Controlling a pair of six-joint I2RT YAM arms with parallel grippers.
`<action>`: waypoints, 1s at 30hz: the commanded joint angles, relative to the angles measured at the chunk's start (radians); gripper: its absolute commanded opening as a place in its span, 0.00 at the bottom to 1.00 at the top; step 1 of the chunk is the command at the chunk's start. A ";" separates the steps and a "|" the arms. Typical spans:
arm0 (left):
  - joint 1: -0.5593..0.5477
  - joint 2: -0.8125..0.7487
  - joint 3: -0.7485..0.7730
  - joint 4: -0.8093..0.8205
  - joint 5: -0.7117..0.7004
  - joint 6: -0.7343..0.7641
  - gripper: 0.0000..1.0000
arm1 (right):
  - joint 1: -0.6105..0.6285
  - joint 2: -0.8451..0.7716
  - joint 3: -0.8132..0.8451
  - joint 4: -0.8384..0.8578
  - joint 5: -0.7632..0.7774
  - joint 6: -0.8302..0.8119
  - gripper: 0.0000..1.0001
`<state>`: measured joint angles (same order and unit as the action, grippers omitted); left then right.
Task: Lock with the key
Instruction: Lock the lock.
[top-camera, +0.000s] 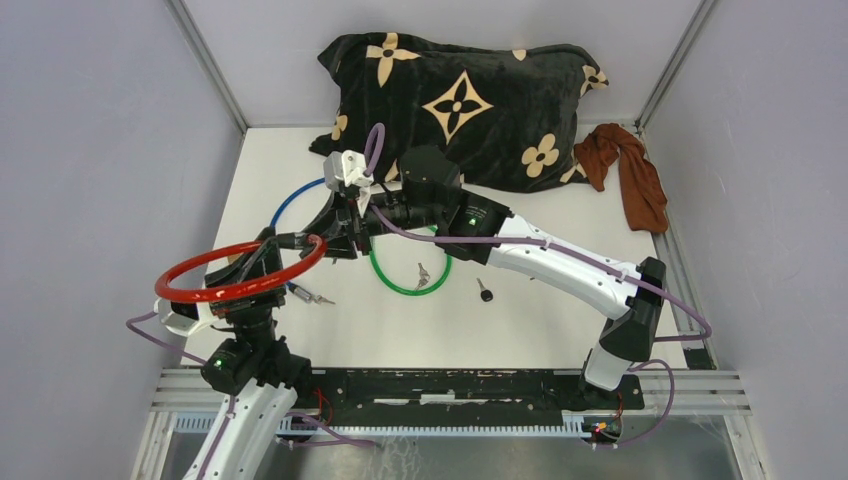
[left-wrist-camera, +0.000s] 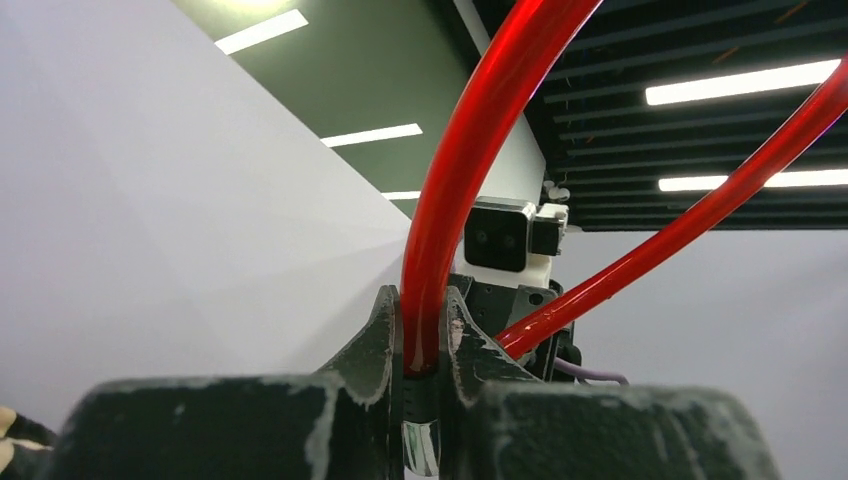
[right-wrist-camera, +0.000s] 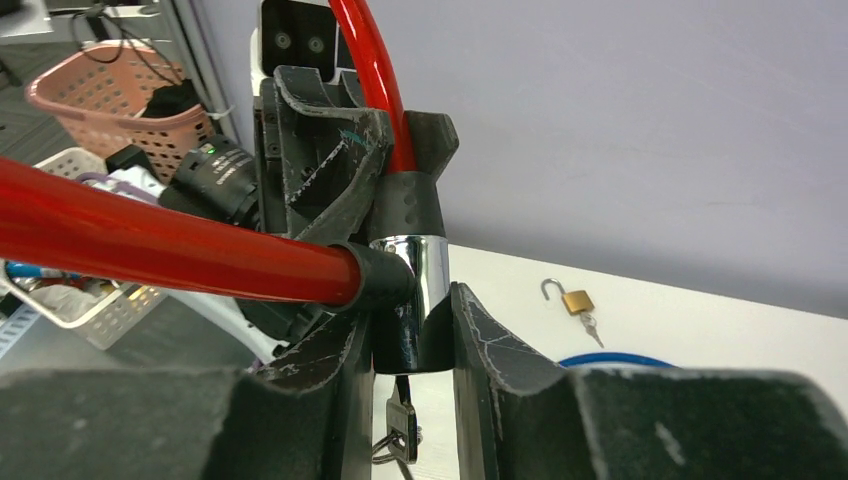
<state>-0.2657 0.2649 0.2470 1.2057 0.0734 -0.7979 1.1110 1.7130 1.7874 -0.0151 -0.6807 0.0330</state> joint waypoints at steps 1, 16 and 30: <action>-0.010 0.012 0.018 -0.169 0.025 -0.110 0.02 | 0.027 0.009 0.028 0.104 0.111 0.021 0.31; 0.006 -0.004 0.026 -0.129 -0.050 -0.102 0.02 | 0.006 -0.070 -0.086 0.100 0.139 -0.061 0.64; 0.036 0.003 0.034 -0.160 -0.070 -0.141 0.02 | -0.039 -0.177 -0.226 0.077 0.170 -0.092 0.73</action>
<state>-0.2413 0.2710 0.2512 1.0340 0.0277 -0.8734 1.0775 1.5772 1.5833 0.0444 -0.5415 -0.0395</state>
